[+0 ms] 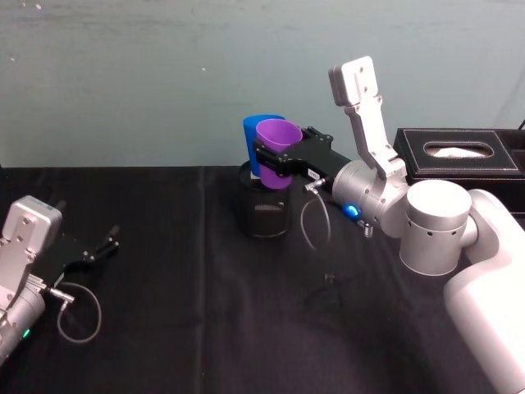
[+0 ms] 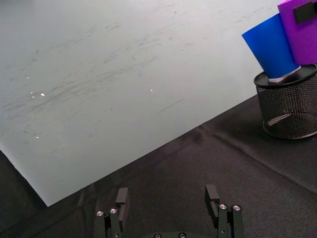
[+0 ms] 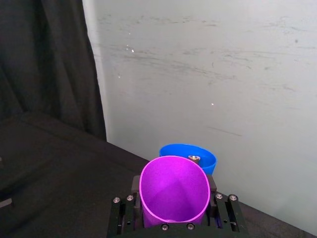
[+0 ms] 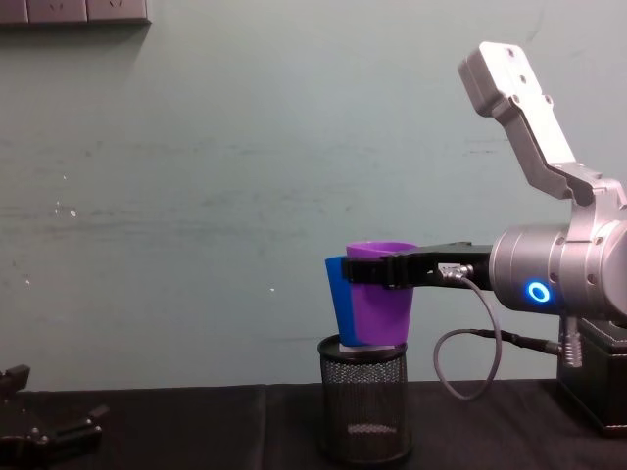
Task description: Pick up one cup with a gripper and tap it against the other cup.
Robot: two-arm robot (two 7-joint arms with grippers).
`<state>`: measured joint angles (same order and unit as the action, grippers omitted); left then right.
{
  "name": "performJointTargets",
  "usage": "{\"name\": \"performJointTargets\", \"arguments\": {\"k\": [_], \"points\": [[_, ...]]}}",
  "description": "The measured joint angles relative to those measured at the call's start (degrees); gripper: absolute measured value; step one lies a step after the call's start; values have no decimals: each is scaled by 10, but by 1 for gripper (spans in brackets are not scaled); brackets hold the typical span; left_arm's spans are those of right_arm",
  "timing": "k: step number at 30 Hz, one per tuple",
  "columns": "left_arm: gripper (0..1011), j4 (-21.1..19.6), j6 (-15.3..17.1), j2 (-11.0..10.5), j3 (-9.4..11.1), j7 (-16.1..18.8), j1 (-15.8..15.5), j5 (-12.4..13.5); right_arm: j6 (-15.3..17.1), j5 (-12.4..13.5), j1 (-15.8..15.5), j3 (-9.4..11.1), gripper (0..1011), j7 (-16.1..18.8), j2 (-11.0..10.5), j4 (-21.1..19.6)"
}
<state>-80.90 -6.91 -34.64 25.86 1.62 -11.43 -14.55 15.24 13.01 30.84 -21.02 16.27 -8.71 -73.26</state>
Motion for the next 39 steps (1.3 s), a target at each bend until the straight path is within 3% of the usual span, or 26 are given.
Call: {"name": "performJointTargets", "arguments": {"k": [39], "points": [[1000, 0, 0, 0, 0, 0, 0, 0, 0, 0, 0, 0, 731, 0, 0, 0]]}}
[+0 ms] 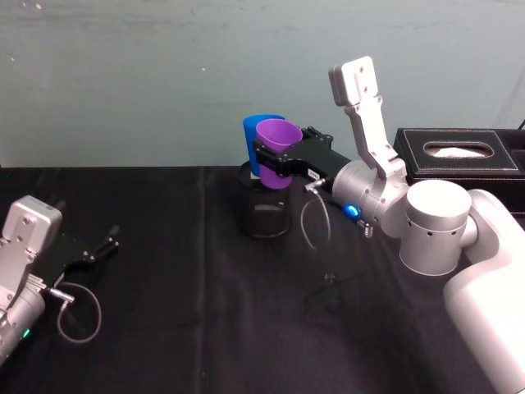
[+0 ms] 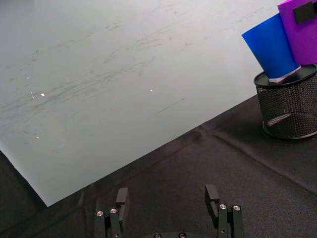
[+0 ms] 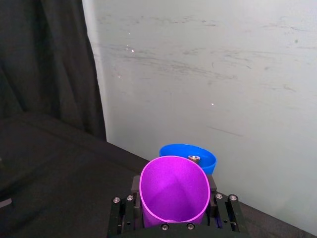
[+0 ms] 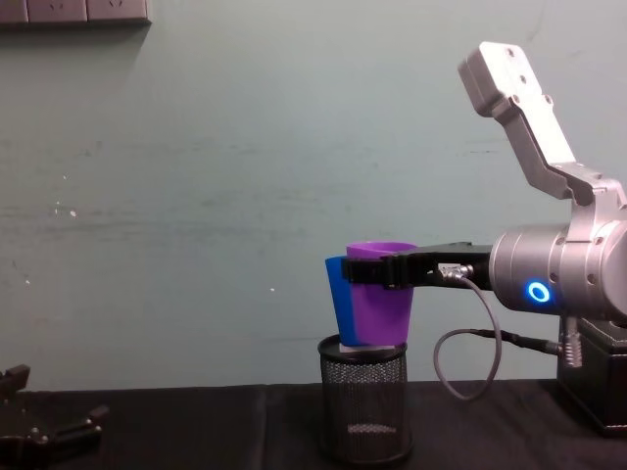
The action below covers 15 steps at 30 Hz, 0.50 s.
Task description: Pick up one cup with a gripper and tap it against the other cup.
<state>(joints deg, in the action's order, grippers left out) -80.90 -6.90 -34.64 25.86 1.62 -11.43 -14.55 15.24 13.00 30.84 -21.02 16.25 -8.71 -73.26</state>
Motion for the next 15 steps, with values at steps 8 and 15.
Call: {"name": "performJointTargets", "arguments": {"k": [8, 15], "points": [[1000, 0, 0, 0, 0, 0, 0, 0, 0, 0, 0, 0, 731, 0, 0, 0], [1000, 0, 0, 0, 0, 0, 0, 0, 0, 0, 0, 0, 731, 0, 0, 0]]}}
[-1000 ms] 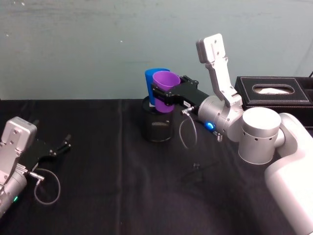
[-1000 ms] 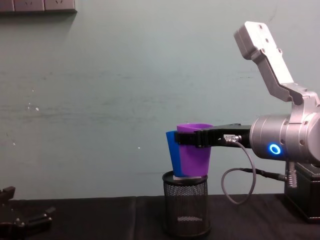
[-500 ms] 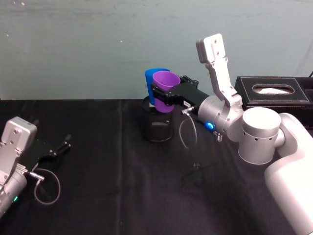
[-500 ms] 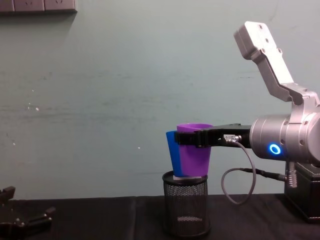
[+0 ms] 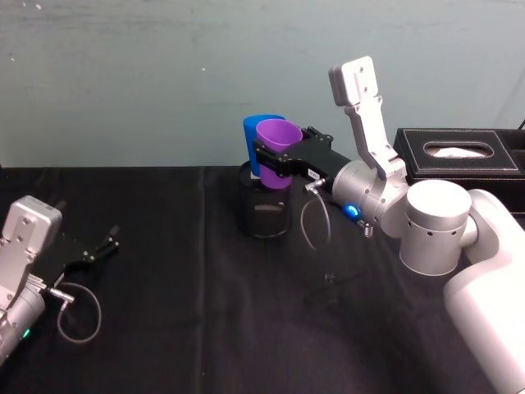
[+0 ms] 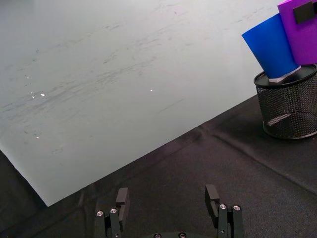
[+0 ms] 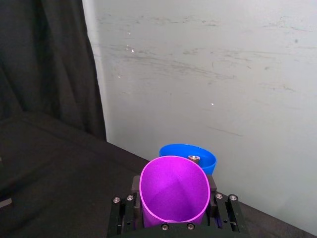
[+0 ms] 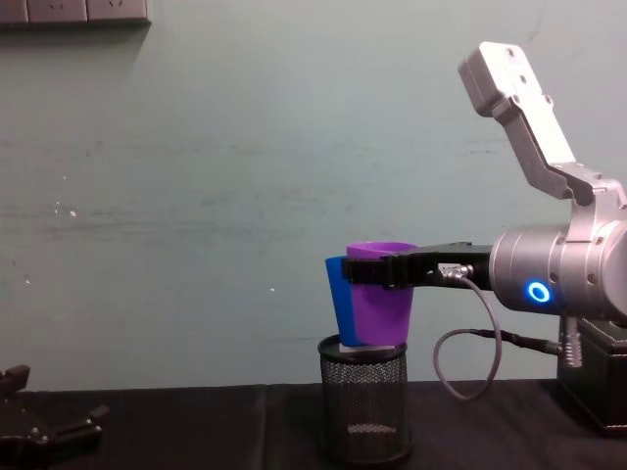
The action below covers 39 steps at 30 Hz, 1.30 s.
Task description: Pick up one cup with a gripper and tap it against the other cup.
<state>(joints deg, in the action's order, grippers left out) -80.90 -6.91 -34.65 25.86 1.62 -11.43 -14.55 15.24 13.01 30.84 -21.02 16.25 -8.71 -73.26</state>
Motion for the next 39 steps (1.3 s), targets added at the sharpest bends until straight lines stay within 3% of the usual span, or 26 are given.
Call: {"name": "performJointTargets", "arguments": {"k": [39], "points": [[1000, 0, 0, 0, 0, 0, 0, 0, 0, 0, 0, 0, 731, 0, 0, 0]]}}
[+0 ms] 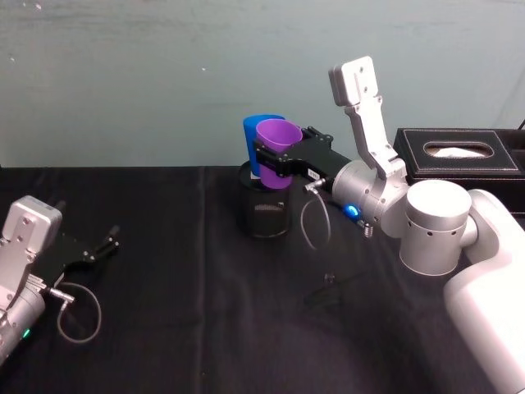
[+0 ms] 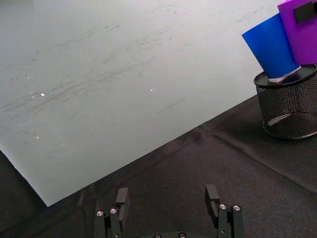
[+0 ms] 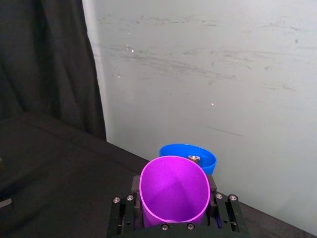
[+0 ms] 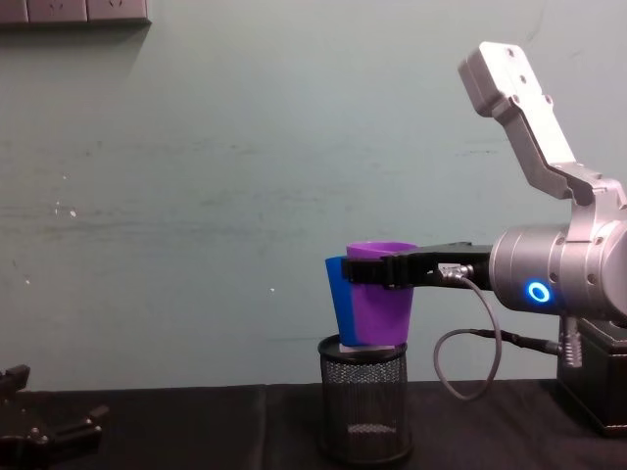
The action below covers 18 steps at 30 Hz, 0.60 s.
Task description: Pick up one cup with a gripper and tap it against the other cup.
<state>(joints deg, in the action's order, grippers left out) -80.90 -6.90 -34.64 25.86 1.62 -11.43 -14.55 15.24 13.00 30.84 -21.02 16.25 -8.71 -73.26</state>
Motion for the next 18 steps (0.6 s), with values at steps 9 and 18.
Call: {"name": "performJointTargets", "arguments": {"k": [9, 18], "points": [[1000, 0, 0, 0, 0, 0, 0, 0, 0, 0, 0, 0, 731, 0, 0, 0], [1000, 0, 0, 0, 0, 0, 0, 0, 0, 0, 0, 0, 731, 0, 0, 0]]}}
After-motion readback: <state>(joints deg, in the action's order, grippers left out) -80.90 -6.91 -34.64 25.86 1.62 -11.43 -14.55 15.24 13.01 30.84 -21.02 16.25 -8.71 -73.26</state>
